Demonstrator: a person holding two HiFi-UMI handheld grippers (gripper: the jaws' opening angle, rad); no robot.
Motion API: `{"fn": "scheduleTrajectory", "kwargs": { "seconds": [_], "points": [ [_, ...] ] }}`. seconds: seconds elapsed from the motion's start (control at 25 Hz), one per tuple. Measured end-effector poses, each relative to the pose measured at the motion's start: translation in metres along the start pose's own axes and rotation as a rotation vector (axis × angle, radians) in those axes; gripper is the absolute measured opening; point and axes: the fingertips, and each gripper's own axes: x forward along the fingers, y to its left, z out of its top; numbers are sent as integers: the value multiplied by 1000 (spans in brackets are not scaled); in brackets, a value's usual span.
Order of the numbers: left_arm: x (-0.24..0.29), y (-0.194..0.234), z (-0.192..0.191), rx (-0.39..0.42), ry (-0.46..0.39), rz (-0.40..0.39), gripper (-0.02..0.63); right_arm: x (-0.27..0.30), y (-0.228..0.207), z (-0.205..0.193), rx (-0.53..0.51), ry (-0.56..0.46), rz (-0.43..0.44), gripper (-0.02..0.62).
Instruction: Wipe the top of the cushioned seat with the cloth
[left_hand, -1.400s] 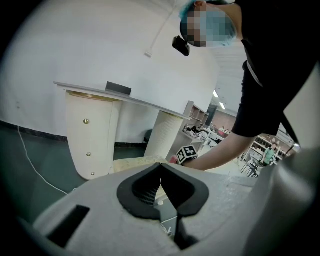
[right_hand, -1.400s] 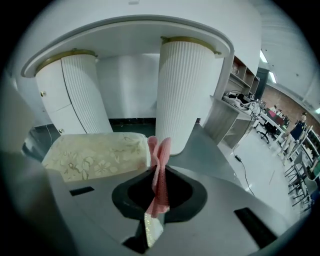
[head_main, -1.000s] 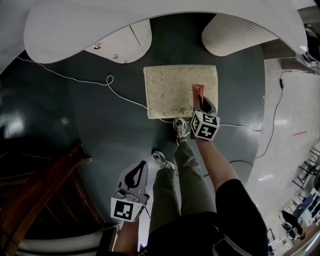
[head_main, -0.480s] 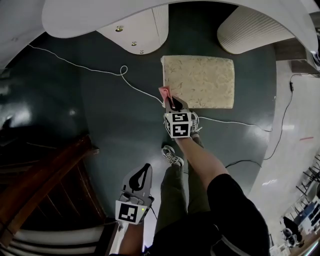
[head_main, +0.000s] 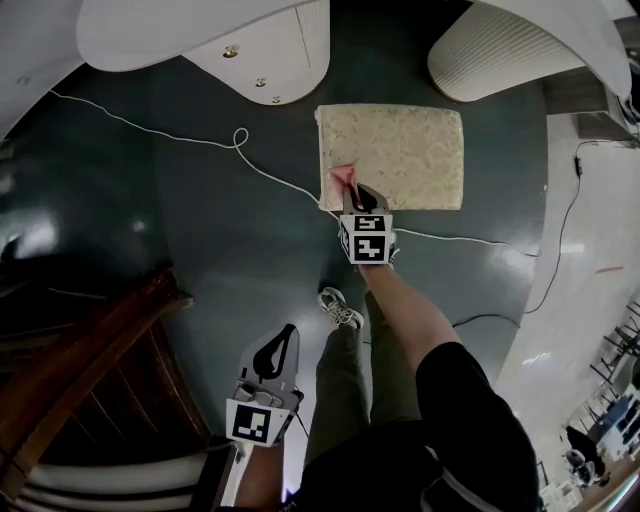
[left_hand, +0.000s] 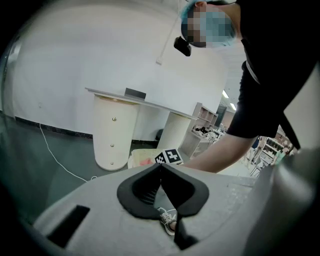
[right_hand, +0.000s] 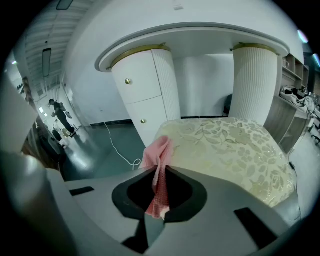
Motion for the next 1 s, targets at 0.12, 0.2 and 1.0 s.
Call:
{"fn": "scheduleTrajectory", "kwargs": {
  "seconds": [0.12, 0.2, 1.0],
  "points": [
    [10, -7, 5, 10, 3, -25, 18, -12, -37, -3, 14, 6, -50, 25],
    [20, -12, 9, 15, 3, -42, 18, -21, -65, -6, 20, 7, -85, 25],
    [123, -81, 41, 115, 40, -203, 18, -110, -316, -55, 177, 126, -473, 25]
  ]
}}
